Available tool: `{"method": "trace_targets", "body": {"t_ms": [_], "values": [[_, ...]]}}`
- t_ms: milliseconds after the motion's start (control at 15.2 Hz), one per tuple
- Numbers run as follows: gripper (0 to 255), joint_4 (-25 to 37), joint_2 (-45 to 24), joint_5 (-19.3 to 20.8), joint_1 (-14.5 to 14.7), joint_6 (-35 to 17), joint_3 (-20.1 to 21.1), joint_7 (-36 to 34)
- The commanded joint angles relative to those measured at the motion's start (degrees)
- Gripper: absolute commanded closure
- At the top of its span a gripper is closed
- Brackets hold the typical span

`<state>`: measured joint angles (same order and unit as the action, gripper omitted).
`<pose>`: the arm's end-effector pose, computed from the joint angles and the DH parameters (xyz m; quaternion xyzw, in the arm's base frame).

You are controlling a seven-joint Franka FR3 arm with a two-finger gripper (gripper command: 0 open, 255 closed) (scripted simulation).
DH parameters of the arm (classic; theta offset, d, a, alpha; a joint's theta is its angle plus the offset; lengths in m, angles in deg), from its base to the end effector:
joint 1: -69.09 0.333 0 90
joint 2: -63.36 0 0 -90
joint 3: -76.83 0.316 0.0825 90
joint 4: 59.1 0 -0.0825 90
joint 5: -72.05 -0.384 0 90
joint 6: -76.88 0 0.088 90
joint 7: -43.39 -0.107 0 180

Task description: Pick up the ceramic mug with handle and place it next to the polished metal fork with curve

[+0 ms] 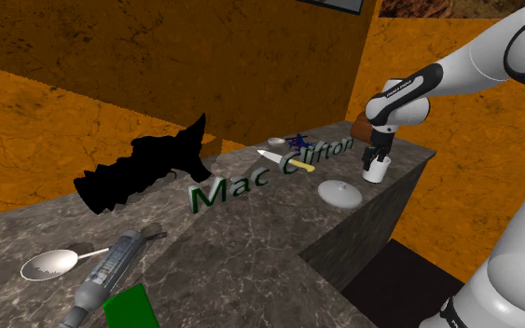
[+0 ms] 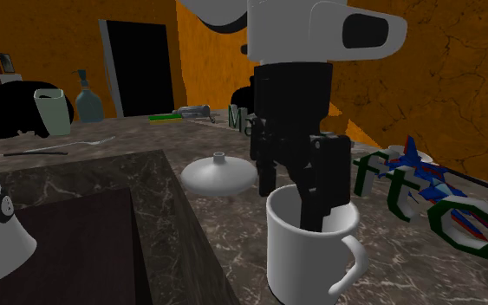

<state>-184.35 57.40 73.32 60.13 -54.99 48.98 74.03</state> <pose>0.4390 -0.3266 0.3484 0.9984 -0.0451 -0.0084 0.0335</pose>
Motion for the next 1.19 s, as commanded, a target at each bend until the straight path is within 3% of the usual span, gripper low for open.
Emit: {"method": "trace_targets", "body": {"t_ms": [0, 198, 264, 858, 1122], "values": [[0, -0.06, -0.03, -0.02, -0.01, -0.1, 0.0, 0.02], [0, -0.06, -0.02, -0.02, 0.0, -0.09, 0.0, 0.01], [255, -0.06, -0.02, -0.02, 0.0, -0.09, 0.0, 0.01], [255, -0.06, -0.03, -0.02, -0.01, -0.1, 0.0, 0.02], [255, 1.18, 1.88, 1.06, 0.2, 2.86, -0.12, -0.62]]}}
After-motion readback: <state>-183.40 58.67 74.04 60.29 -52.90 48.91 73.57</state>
